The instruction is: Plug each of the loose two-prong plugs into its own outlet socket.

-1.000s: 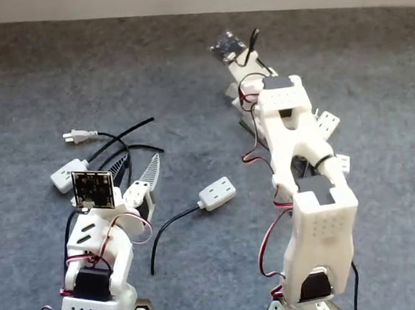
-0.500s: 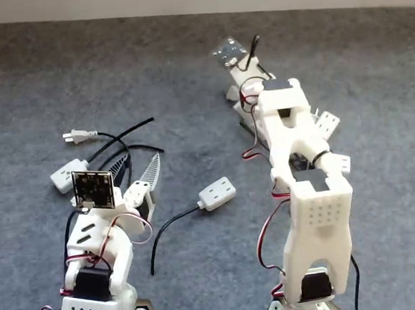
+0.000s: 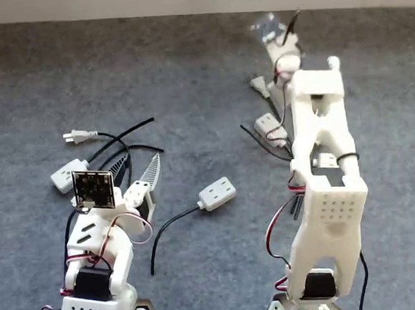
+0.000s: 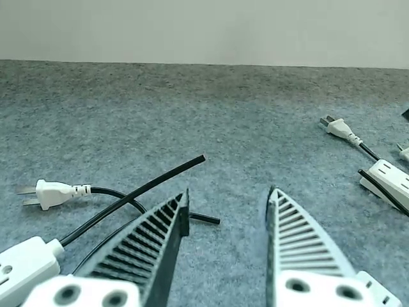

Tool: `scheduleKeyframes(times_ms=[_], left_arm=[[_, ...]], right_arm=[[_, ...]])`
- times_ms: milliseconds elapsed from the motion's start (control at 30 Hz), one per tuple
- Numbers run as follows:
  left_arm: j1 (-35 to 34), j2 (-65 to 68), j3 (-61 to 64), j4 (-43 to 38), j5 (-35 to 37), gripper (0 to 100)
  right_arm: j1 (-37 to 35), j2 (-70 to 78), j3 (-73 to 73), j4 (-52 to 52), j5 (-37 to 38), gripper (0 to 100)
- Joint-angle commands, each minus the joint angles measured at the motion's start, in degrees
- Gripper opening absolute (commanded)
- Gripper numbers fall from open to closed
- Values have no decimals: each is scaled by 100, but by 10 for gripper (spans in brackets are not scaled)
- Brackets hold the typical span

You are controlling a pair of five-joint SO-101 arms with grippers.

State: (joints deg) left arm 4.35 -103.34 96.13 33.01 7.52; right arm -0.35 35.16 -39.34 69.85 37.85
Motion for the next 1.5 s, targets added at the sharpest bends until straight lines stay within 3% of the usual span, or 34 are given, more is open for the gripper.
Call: scheduleKeyframes(times_ms=[0, 100, 200, 467, 633, 1067, 1467], left_arm=[[-48, 13, 92, -123, -26, 207], [-48, 13, 92, -114, -26, 207], [-48, 13, 92, -114, -26, 207], [-57, 13, 92, -114, -26, 207], [-57, 13, 92, -141, -26, 207], [-57, 13, 92, -149, -26, 207], [-57, 13, 92, -149, -26, 207]], right_arm=[[75, -84, -1842, 1244, 26, 60], [22, -40, -2818, 1965, 18, 62], [-22, 242, -2800, 2053, 26, 67], [119, 2123, -2756, 505, 422, 214], [-48, 2510, -2756, 40, 510, 214], [-585, 2563, -3275, 84, 510, 214], [-576, 3187, -3090, -66, 501, 214]])
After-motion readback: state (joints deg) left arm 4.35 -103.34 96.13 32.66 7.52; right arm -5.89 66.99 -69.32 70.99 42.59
